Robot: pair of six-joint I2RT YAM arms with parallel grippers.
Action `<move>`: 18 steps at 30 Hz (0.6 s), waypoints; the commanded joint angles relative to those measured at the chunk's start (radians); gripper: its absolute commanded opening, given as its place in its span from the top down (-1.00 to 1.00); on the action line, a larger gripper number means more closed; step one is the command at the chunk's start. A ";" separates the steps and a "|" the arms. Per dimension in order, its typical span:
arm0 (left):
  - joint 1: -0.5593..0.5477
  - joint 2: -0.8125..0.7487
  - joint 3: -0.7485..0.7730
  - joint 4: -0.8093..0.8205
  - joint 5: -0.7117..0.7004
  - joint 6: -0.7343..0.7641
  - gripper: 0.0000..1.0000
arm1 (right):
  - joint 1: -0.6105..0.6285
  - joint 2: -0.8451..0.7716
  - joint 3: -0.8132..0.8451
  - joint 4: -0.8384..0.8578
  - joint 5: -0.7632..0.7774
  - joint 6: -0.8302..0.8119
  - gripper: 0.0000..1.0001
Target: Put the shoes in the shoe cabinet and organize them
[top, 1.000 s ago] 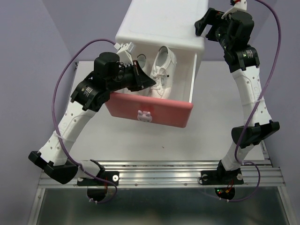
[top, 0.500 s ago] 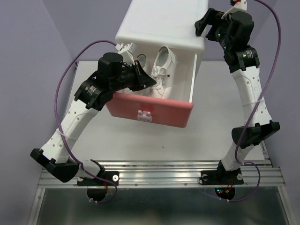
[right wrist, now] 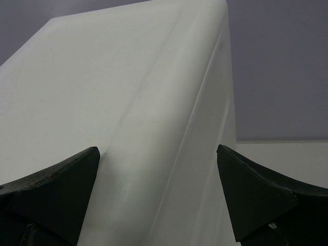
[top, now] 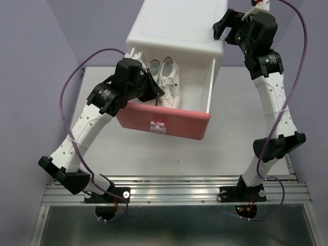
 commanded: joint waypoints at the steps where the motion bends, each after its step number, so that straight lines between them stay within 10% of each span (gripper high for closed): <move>1: 0.004 0.044 0.096 -0.085 -0.064 0.023 1.00 | -0.008 0.116 -0.079 -0.433 0.069 -0.148 -1.00; 18: 0.003 0.092 0.191 -0.220 -0.065 0.069 1.00 | -0.008 0.130 -0.053 -0.435 0.095 -0.144 -1.00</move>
